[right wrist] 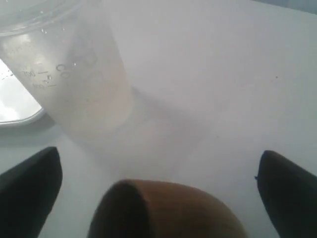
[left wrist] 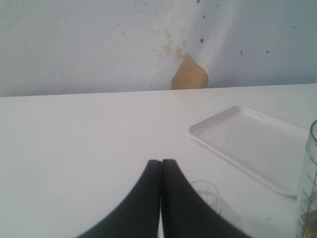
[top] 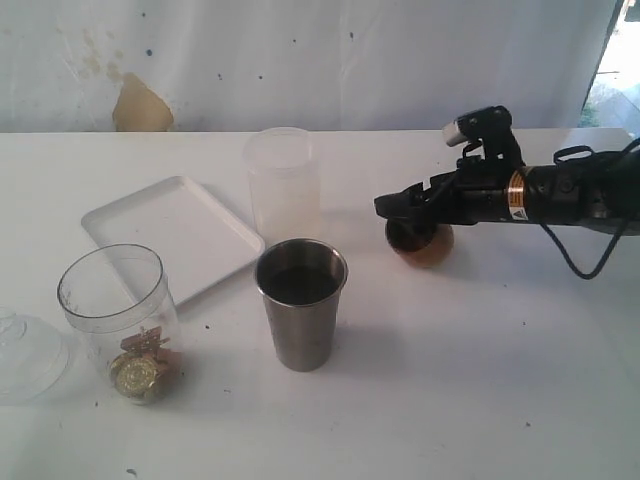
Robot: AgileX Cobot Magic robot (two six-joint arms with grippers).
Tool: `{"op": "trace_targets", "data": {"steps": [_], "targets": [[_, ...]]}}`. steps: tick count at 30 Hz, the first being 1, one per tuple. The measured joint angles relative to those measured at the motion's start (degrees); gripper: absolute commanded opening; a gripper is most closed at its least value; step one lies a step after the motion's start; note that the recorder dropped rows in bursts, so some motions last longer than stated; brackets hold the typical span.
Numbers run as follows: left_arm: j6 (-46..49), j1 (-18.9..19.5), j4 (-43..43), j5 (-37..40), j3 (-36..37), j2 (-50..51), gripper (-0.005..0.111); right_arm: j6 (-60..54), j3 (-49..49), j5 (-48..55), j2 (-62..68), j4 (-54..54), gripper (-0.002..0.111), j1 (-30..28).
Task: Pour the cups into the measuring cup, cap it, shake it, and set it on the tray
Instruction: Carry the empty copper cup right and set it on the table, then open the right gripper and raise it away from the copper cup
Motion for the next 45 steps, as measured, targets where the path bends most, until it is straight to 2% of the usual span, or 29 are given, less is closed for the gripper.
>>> {"op": "trace_targets", "data": {"steps": [9,13,19,26,32,35,38,39,41,45], "targets": [[0.0,0.0,0.0,0.0,0.0,0.0,0.001,4.8,0.0,3.6,-10.4,0.1,0.105,0.0],[0.0,0.0,0.0,0.0,0.0,0.0,0.001,9.8,0.0,5.9,-15.2,-3.2,0.105,0.0],[0.0,0.0,0.0,0.0,0.0,0.0,0.001,14.3,0.0,0.2,-18.9,-11.3,0.105,0.0],[0.0,0.0,0.0,0.0,0.0,0.0,0.001,30.9,0.0,1.2,-25.0,-18.3,0.105,0.1],[0.0,0.0,0.0,0.0,0.0,0.0,0.001,32.8,0.0,-0.5,-30.0,-19.8,0.105,0.1],[0.0,0.0,0.0,0.0,0.0,0.0,0.001,36.9,0.0,-2.0,-31.8,-21.2,0.101,0.1],[0.0,0.0,0.0,0.0,0.0,0.0,0.001,43.6,0.0,-2.3,-33.5,-24.2,0.087,0.1],[0.0,0.0,0.0,0.0,0.0,0.0,0.001,45.0,0.0,-2.3,-34.0,-25.0,0.078,0.1],[0.0,0.0,0.0,0.0,0.0,0.0,0.001,47.3,0.0,-2.3,-35.4,-26.0,0.056,0.1],[0.0,0.0,0.0,0.0,0.0,0.0,0.001,48.7,0.0,-3.9,-38.8,-26.5,0.002,0.1]]}}
